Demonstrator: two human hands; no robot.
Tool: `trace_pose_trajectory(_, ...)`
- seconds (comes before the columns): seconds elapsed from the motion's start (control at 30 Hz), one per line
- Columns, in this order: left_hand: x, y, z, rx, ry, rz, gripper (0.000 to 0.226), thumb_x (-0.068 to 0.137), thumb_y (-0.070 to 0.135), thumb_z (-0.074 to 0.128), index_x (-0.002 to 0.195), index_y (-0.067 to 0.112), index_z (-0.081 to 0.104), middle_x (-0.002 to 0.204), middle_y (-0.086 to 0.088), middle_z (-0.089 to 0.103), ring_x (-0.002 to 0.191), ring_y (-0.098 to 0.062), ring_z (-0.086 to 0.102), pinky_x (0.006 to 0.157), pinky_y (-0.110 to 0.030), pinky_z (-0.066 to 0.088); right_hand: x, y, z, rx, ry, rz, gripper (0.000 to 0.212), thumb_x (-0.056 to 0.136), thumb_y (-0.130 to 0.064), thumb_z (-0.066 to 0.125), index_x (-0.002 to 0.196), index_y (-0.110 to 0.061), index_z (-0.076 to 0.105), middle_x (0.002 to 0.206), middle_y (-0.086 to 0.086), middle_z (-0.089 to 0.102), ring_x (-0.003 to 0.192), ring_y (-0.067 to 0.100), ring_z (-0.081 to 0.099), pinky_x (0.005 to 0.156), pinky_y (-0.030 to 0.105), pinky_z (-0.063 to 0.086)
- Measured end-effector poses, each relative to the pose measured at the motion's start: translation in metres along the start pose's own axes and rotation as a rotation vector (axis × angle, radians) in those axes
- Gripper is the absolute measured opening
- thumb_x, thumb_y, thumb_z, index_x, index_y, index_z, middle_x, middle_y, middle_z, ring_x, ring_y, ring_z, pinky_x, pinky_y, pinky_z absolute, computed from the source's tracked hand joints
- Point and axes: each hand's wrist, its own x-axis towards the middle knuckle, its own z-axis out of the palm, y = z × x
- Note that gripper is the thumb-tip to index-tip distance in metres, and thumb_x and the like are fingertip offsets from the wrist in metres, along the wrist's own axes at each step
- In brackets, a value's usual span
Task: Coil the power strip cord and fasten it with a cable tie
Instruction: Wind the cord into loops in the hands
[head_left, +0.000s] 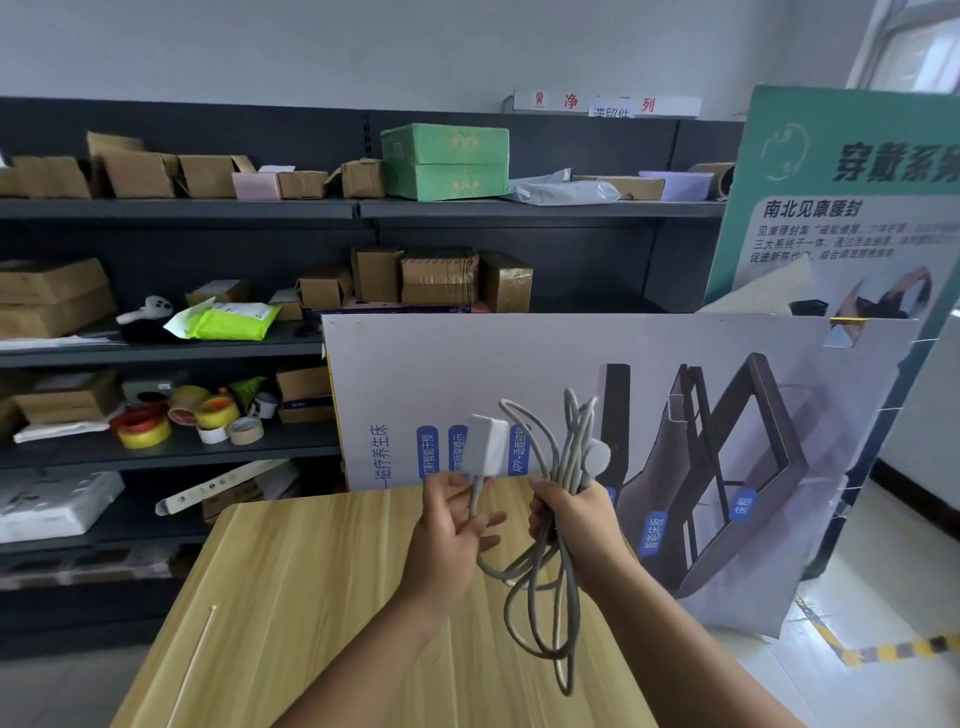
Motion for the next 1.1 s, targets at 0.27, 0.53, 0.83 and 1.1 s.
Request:
trace_pose_trajectory(0.27,-0.003,0.008,0.019,0.183,-0.068,-0.017,0.039,0.104,0.024,0.039,0.135,0.046,0.047,0.120,0.015,0.067,0.110,-0.002,0.063,0.092,-0.021,0.050,-0.009,0.000,0.015,-0.035,-0.131,-0.059,0.009,0.093,-0.008,0.062,0.091,-0.001,0.065,0.075,0.011,0.068,0.066,0.021,0.068,0.060,0.036,0.056)
trace_pose_trajectory(0.53,-0.013,0.018,0.025,-0.107,-0.135,-0.036,0.049,0.098,0.012,0.034,0.130,0.044,0.053,0.120,0.017,0.069,0.104,0.006,0.063,0.091,-0.016,0.046,-0.004,0.002,0.027,-0.123,-0.058,-0.134,0.006,0.088,-0.011,0.065,0.086,-0.006,0.065,0.070,0.007,0.065,0.066,0.020,0.063,0.064,0.035,0.056)
trace_pose_trajectory(0.83,-0.006,0.000,0.040,0.462,-0.173,0.124,0.064,0.093,0.063,0.011,0.150,0.037,0.017,0.159,0.020,0.001,0.147,0.002,-0.014,0.123,-0.039,-0.002,0.007,0.011,0.028,0.492,-0.105,0.226,0.024,0.088,-0.011,0.069,0.105,0.006,0.068,0.093,0.023,0.071,0.088,0.034,0.070,0.084,0.047,0.058)
trace_pose_trajectory(1.1,-0.015,-0.028,0.021,0.693,-0.057,0.459,0.024,0.092,0.036,0.056,0.098,0.022,0.075,0.137,0.005,0.059,0.122,-0.014,0.057,0.105,-0.045,0.044,0.021,0.026,0.004,0.833,-0.097,0.393,0.037,0.096,-0.017,0.053,0.060,-0.012,0.052,0.049,0.002,0.058,0.050,0.014,0.063,0.056,0.029,0.054)
